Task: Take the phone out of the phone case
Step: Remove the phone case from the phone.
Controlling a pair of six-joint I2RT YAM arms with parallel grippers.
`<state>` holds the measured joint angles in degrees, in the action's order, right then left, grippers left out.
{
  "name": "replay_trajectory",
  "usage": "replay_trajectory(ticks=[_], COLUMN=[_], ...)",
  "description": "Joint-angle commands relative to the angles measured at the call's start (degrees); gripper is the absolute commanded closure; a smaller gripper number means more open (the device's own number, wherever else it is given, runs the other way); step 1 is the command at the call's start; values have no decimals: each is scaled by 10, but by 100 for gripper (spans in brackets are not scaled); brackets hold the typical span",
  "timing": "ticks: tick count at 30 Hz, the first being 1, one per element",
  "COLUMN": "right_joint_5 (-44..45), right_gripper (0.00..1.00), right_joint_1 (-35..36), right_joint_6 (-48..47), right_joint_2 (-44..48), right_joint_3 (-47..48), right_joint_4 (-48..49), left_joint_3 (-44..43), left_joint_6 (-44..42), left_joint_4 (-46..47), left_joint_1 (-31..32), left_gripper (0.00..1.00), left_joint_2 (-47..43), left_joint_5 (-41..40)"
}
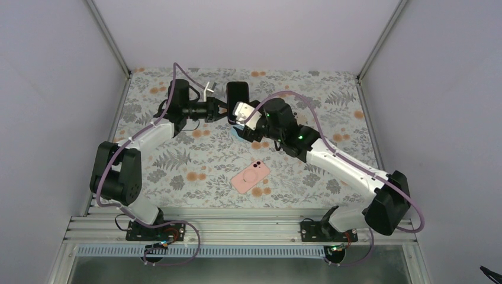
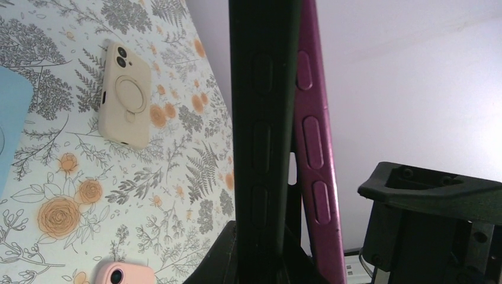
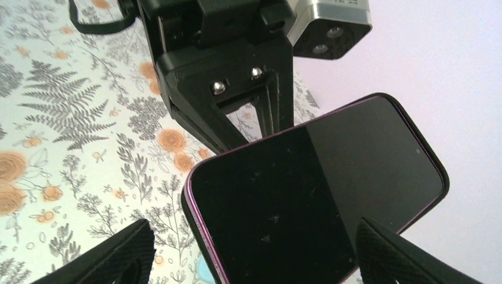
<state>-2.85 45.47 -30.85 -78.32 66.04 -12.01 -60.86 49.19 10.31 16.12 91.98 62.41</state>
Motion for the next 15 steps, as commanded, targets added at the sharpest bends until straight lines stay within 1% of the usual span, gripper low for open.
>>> replay_trajectory(ticks=[1, 4, 7, 11, 15], right_joint_5=[68, 86, 110, 148, 158], right_gripper=[21, 22, 26, 28, 29], right_joint_1=[11, 12, 12, 16, 16], right_joint_6=[-34, -43, -54, -110, -148], right_joint_2=[-7, -9, -10, -18, -27], right_joint_3=[-15, -21, -28, -41, -43], right_joint_4=[44, 65, 91, 131, 150], left_joint_3=[-14, -13, -11, -11, -13], left_joint_6=[4, 3, 5, 12, 17], left_joint_4=[15, 14, 13, 14, 17], left_joint_1=[-4, -4, -4, -4, -4], left_gripper=[98, 98, 98, 98, 98], left_joint_2=[0, 2, 4, 8, 12], left_joint_5=[6, 6, 6, 6, 10])
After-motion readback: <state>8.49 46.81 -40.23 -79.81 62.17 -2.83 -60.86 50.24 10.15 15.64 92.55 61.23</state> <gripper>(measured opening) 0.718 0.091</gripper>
